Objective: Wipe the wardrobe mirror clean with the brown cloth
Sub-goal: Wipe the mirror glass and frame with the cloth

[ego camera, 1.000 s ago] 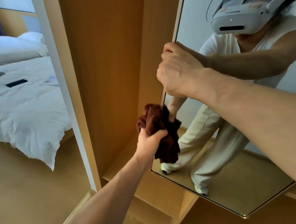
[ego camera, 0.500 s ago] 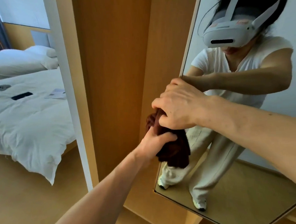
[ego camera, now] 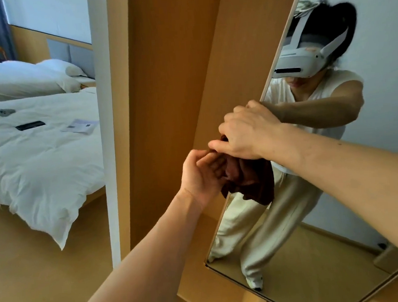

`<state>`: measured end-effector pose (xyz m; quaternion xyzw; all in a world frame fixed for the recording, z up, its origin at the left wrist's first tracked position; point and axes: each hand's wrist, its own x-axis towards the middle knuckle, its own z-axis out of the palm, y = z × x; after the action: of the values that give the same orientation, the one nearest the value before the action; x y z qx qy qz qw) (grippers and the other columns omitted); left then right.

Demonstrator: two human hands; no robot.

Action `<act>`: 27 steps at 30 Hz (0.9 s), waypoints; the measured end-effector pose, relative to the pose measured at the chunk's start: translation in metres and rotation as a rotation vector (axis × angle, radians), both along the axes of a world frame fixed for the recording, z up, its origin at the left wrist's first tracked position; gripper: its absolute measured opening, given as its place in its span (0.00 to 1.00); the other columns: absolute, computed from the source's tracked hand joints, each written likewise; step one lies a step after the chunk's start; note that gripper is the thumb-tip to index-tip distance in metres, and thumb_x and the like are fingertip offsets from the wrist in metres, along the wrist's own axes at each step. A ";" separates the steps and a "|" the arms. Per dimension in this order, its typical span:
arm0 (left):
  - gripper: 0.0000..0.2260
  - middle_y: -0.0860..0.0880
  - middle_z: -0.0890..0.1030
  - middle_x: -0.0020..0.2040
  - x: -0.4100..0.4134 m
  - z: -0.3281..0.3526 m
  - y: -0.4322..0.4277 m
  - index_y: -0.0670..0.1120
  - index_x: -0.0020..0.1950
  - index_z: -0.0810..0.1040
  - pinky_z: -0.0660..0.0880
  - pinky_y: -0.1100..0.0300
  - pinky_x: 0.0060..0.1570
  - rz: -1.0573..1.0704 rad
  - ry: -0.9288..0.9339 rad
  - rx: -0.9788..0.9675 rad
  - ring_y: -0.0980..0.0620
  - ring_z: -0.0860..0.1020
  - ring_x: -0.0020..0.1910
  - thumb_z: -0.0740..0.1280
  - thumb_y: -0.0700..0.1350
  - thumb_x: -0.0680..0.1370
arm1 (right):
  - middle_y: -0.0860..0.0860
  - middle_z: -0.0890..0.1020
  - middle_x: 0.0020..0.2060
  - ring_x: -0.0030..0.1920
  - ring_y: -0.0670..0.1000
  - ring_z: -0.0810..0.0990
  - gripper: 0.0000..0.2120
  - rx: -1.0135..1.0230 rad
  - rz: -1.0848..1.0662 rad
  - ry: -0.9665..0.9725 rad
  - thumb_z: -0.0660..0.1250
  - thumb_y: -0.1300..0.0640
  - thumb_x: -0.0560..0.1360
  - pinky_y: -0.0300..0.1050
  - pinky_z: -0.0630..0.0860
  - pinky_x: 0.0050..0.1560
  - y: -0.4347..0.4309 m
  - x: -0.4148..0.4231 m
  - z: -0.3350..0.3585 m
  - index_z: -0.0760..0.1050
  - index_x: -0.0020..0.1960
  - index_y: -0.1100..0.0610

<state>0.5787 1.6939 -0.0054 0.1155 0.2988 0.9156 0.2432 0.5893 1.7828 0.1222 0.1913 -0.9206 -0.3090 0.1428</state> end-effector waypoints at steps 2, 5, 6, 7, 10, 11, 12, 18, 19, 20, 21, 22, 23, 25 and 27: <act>0.21 0.42 0.80 0.55 -0.001 -0.011 0.008 0.42 0.54 0.79 0.67 0.51 0.62 0.064 -0.082 -0.159 0.45 0.76 0.56 0.54 0.55 0.79 | 0.52 0.77 0.51 0.54 0.55 0.72 0.33 0.105 -0.035 -0.023 0.48 0.27 0.70 0.56 0.63 0.56 0.000 0.003 -0.002 0.76 0.52 0.50; 0.25 0.45 0.84 0.52 0.003 -0.015 0.018 0.47 0.54 0.78 0.72 0.56 0.56 0.025 -0.080 -0.247 0.52 0.81 0.50 0.50 0.63 0.80 | 0.53 0.74 0.56 0.59 0.55 0.69 0.31 0.309 -0.098 -0.092 0.58 0.27 0.67 0.58 0.62 0.61 -0.002 0.011 -0.010 0.74 0.57 0.49; 0.25 0.45 0.82 0.54 0.003 -0.014 0.020 0.48 0.55 0.77 0.72 0.57 0.55 0.026 -0.080 -0.266 0.53 0.80 0.51 0.50 0.64 0.80 | 0.53 0.73 0.57 0.61 0.55 0.69 0.28 0.350 -0.081 -0.097 0.61 0.30 0.68 0.59 0.61 0.62 -0.001 0.015 -0.015 0.73 0.58 0.49; 0.25 0.46 0.81 0.56 0.004 -0.013 0.020 0.48 0.56 0.76 0.71 0.59 0.53 0.046 -0.081 -0.298 0.53 0.79 0.51 0.49 0.65 0.80 | 0.53 0.72 0.58 0.61 0.55 0.68 0.25 0.372 -0.048 -0.090 0.63 0.34 0.69 0.59 0.60 0.64 0.001 0.019 -0.018 0.73 0.59 0.49; 0.25 0.48 0.83 0.51 0.005 -0.011 0.022 0.50 0.51 0.79 0.71 0.57 0.52 0.126 -0.054 -0.347 0.53 0.78 0.52 0.48 0.64 0.80 | 0.52 0.73 0.56 0.60 0.54 0.69 0.18 0.360 0.040 -0.038 0.63 0.41 0.71 0.56 0.60 0.64 0.009 0.028 -0.011 0.74 0.57 0.50; 0.26 0.49 0.82 0.49 0.006 -0.010 0.023 0.49 0.49 0.79 0.70 0.57 0.53 0.144 -0.046 -0.349 0.53 0.78 0.51 0.47 0.63 0.81 | 0.51 0.73 0.55 0.60 0.54 0.69 0.18 0.357 0.039 -0.017 0.63 0.41 0.71 0.55 0.62 0.63 0.009 0.029 -0.003 0.75 0.56 0.50; 0.25 0.50 0.82 0.47 0.008 -0.009 0.025 0.50 0.48 0.78 0.69 0.57 0.53 0.160 -0.036 -0.357 0.54 0.77 0.50 0.47 0.62 0.81 | 0.51 0.74 0.55 0.59 0.54 0.70 0.18 0.359 0.022 0.002 0.63 0.41 0.71 0.54 0.63 0.62 0.008 0.028 0.007 0.75 0.56 0.50; 0.24 0.53 0.76 0.55 0.009 -0.018 0.033 0.56 0.45 0.78 0.61 0.53 0.63 0.221 0.107 -0.602 0.52 0.70 0.57 0.44 0.61 0.82 | 0.54 0.70 0.39 0.47 0.56 0.70 0.22 0.331 -0.137 0.298 0.59 0.38 0.72 0.55 0.65 0.57 0.003 0.005 0.113 0.76 0.50 0.55; 0.24 0.54 0.74 0.56 0.008 -0.019 0.033 0.56 0.47 0.78 0.60 0.53 0.64 0.207 0.106 -0.615 0.53 0.69 0.57 0.44 0.62 0.82 | 0.54 0.69 0.37 0.46 0.56 0.70 0.22 0.314 -0.147 0.360 0.58 0.38 0.72 0.56 0.64 0.58 0.003 0.003 0.123 0.76 0.49 0.55; 0.24 0.54 0.73 0.56 0.006 -0.019 0.033 0.55 0.50 0.78 0.60 0.51 0.65 0.194 0.102 -0.624 0.53 0.69 0.58 0.44 0.62 0.81 | 0.54 0.68 0.37 0.47 0.57 0.70 0.21 0.308 -0.148 0.403 0.57 0.39 0.71 0.57 0.63 0.59 0.004 0.003 0.126 0.77 0.47 0.55; 0.25 0.53 0.73 0.57 0.004 -0.019 0.032 0.54 0.56 0.78 0.60 0.50 0.66 0.182 0.097 -0.630 0.52 0.69 0.58 0.44 0.62 0.81 | 0.54 0.68 0.37 0.47 0.57 0.70 0.21 0.312 -0.143 0.425 0.56 0.40 0.71 0.57 0.63 0.60 0.004 0.004 0.123 0.77 0.46 0.55; 0.26 0.53 0.73 0.57 0.003 -0.019 0.032 0.52 0.60 0.77 0.61 0.50 0.66 0.173 0.095 -0.631 0.53 0.69 0.58 0.44 0.63 0.81 | 0.54 0.69 0.37 0.47 0.57 0.70 0.21 0.320 -0.134 0.425 0.55 0.40 0.71 0.58 0.62 0.61 0.003 0.006 0.115 0.77 0.45 0.55; 0.27 0.53 0.74 0.56 0.003 -0.019 0.031 0.51 0.63 0.76 0.63 0.51 0.63 0.169 0.095 -0.627 0.54 0.71 0.56 0.44 0.63 0.81 | 0.55 0.71 0.38 0.48 0.57 0.71 0.21 0.324 -0.123 0.405 0.55 0.40 0.71 0.58 0.62 0.62 0.003 0.008 0.102 0.77 0.46 0.55; 0.26 0.54 0.75 0.51 0.002 -0.018 0.030 0.51 0.58 0.78 0.64 0.54 0.56 0.175 0.082 -0.599 0.57 0.73 0.49 0.45 0.62 0.82 | 0.55 0.77 0.45 0.53 0.56 0.72 0.21 0.311 -0.103 0.325 0.55 0.41 0.72 0.59 0.59 0.64 0.002 0.012 0.066 0.78 0.49 0.54; 0.23 0.53 0.77 0.49 0.002 -0.018 0.028 0.52 0.48 0.78 0.66 0.55 0.53 0.187 0.050 -0.568 0.57 0.74 0.47 0.46 0.61 0.82 | 0.54 0.78 0.52 0.58 0.56 0.71 0.21 0.288 -0.082 0.228 0.56 0.42 0.72 0.61 0.56 0.66 0.000 0.021 0.021 0.78 0.53 0.53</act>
<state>0.5808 1.7218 -0.0238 0.0374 0.5582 0.8106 0.1730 0.6099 1.7824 0.1432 0.1356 -0.8516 -0.4630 0.2047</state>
